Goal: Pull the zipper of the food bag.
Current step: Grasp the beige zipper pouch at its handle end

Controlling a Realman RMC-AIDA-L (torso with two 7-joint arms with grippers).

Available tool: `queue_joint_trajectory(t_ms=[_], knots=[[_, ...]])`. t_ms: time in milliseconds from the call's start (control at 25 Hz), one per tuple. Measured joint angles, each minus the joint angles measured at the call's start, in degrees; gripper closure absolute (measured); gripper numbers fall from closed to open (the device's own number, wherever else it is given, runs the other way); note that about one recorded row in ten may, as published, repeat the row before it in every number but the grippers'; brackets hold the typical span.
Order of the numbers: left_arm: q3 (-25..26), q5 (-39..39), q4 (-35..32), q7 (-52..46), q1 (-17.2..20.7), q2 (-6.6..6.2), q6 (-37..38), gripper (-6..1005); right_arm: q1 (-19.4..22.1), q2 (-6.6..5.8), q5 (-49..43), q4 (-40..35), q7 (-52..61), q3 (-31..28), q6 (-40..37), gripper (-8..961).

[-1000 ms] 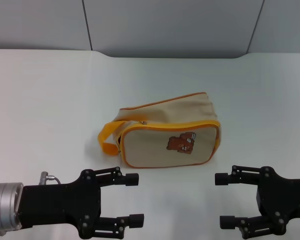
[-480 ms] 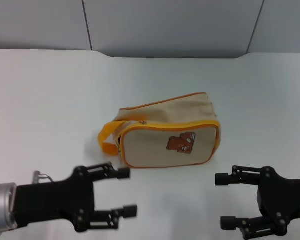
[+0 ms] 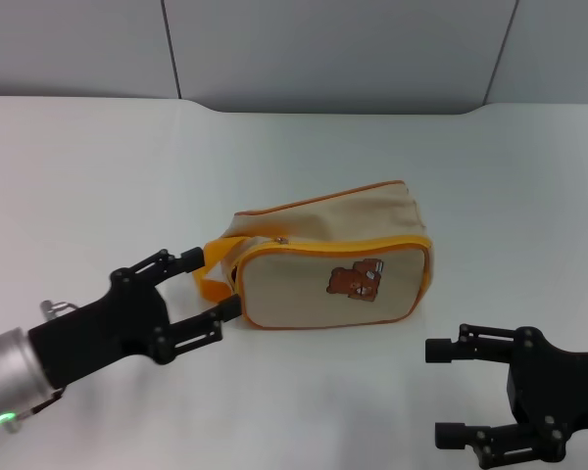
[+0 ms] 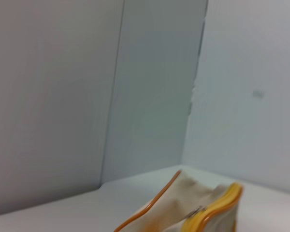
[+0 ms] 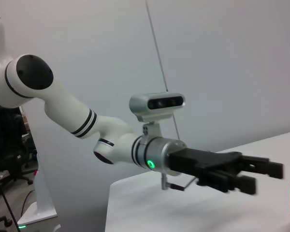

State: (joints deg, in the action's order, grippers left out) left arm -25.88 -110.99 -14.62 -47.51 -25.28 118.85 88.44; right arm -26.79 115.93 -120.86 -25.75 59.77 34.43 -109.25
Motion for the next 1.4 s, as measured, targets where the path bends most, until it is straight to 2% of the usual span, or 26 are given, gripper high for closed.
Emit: queue_joint_trajectory(t_ms=[440,800,1160,1360,1400], knots=[[0.23,1.04,8.5,8.16,-6.08,0.39,-14.45,204,0.39,0.0,0.01,0.0,0.19,-0.04,-0.07,114],[1.14,5.64,11.45,15.54,-6.34,0.42,-16.77,208,0.51,0.0,0.01,0.0,0.19,-0.24,-0.08,113],[1.59,5.86,12.35,16.42,-6.83,0.42,-16.81,412,0.51,0.0,0.03,0.0,0.19,-0.72,-0.08,113],[1.44,5.65,12.47,16.55,-6.97,0.42,-16.26,653,0.51,0.0,0.15,0.0,0.19,-0.88,-0.08,114],[1.34,5.61,12.57,16.55,-7.02,0.42,-16.08,669,0.51,0.0,0.42,0.0,0.19,-0.92,-0.08,114]])
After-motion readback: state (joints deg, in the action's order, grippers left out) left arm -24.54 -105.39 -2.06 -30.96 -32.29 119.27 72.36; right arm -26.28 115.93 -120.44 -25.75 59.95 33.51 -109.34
